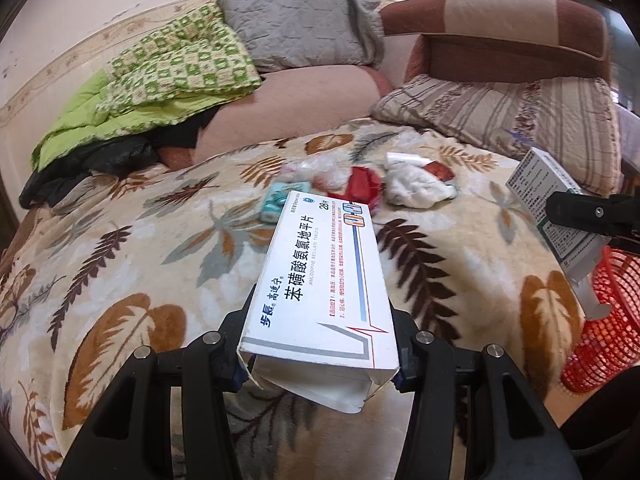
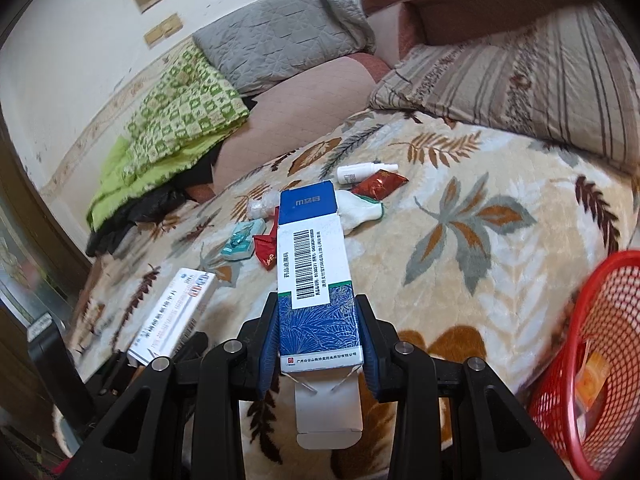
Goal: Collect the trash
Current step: 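Carry both boxes over the red wastebasket and open both tools to drop them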
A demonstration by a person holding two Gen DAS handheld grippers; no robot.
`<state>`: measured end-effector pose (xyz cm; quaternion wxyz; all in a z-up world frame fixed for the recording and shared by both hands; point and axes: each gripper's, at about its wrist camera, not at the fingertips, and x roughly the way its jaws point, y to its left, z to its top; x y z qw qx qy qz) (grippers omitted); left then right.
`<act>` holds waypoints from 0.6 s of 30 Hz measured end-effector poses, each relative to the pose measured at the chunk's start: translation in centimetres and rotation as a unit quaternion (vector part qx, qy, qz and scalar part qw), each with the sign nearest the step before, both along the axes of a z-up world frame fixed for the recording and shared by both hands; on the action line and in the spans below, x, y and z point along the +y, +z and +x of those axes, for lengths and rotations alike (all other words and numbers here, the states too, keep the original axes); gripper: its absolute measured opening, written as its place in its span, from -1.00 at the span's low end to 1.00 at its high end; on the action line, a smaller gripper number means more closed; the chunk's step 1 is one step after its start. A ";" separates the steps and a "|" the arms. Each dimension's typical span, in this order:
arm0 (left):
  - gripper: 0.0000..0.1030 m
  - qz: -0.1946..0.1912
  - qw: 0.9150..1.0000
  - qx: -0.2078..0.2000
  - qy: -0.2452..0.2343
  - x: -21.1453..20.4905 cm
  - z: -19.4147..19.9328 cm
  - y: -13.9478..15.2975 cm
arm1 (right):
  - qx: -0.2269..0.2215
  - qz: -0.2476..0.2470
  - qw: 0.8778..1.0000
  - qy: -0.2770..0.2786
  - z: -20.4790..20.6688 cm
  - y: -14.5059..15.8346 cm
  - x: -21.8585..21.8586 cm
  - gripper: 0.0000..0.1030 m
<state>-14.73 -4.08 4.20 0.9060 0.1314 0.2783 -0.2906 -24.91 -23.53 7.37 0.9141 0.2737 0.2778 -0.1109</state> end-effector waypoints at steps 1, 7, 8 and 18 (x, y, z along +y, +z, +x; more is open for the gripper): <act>-0.03 -0.010 1.000 0.010 -0.015 -0.2 -0.3 0.2 | -0.006 0.013 1.000 -0.004 -0.8 0.0 -0.4 -0.25; -0.03 -0.022 0.996 0.021 -0.080 -1.8 -3.4 1.4 | -0.021 0.031 0.999 -0.034 -5.6 0.6 -2.7 -0.25; -0.03 -0.025 0.995 0.025 -0.095 -2.4 -4.2 1.8 | -0.023 0.034 0.998 -0.040 -6.5 0.7 -3.2 -0.25; -0.03 -0.037 0.968 0.069 -0.238 -10.7 -11.1 5.7 | -0.036 0.079 0.981 -0.176 -17.8 -0.1 -11.7 -0.25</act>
